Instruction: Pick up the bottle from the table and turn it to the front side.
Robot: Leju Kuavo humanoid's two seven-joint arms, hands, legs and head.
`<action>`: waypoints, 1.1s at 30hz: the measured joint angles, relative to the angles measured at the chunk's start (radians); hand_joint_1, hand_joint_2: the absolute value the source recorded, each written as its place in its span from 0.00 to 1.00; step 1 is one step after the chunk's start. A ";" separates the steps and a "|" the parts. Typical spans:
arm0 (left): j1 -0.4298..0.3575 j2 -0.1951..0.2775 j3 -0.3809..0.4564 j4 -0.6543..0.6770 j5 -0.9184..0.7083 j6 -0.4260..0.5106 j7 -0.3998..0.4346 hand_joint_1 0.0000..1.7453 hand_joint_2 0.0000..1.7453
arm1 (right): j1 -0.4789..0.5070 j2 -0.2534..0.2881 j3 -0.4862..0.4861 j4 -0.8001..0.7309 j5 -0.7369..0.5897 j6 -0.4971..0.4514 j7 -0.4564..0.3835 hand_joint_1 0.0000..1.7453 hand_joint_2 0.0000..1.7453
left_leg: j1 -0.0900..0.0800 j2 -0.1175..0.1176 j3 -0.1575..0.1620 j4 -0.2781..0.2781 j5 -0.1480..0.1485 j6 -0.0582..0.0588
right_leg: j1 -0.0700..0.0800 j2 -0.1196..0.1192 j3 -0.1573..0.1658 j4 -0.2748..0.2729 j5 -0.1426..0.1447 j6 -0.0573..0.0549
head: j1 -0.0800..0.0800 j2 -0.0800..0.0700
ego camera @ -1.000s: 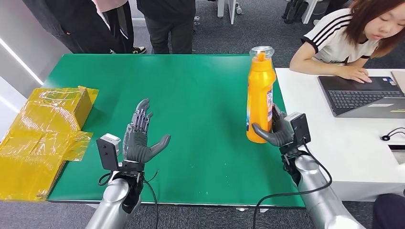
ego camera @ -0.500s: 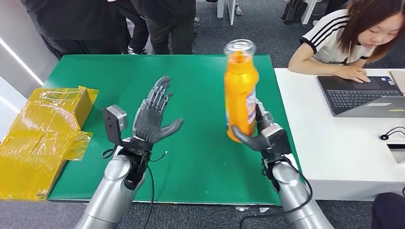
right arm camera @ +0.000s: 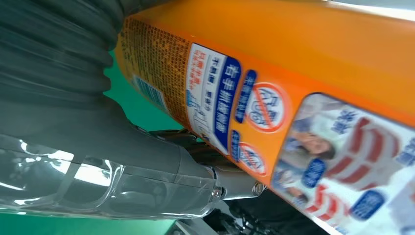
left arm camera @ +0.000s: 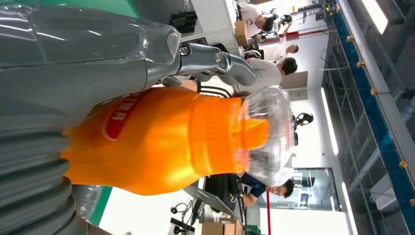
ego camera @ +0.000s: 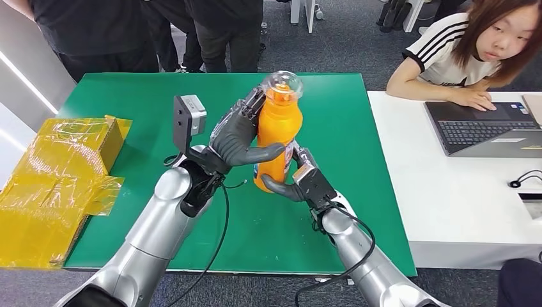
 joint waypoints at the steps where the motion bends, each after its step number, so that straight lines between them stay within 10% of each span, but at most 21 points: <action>1: -0.007 -0.002 -0.004 0.010 0.000 -0.001 0.000 0.00 1.00 | -0.005 0.002 0.003 0.012 0.000 0.000 0.000 1.00 1.00 | 0.000 0.000 0.000 0.000 0.000 0.000 | 0.000 0.000 0.000 0.000 0.000 0.000 | 0.000 0.000; 23: -0.120 0.018 -0.053 0.292 -0.194 0.118 -0.022 0.01 1.00 | -0.018 -0.010 0.025 0.067 0.021 -0.006 0.038 1.00 1.00 | 0.000 0.000 0.000 0.000 0.000 0.000 | 0.000 0.000 0.000 0.000 0.000 0.000 | 0.000 0.000; 27: -0.113 0.036 -0.076 0.321 -0.264 0.144 -0.019 0.97 1.00 | 0.006 -0.034 0.012 0.046 0.019 0.008 0.041 1.00 1.00 | 0.000 0.000 0.000 0.000 0.000 0.000 | 0.000 0.000 0.000 0.000 0.000 0.000 | 0.000 0.000; 33: -0.100 0.045 -0.092 0.322 -0.282 0.143 0.000 1.00 1.00 | 0.033 -0.055 -0.002 0.007 0.018 0.012 0.053 1.00 1.00 | 0.000 0.000 0.000 0.000 0.000 0.000 | 0.000 0.000 0.000 0.000 0.000 0.000 | 0.000 0.000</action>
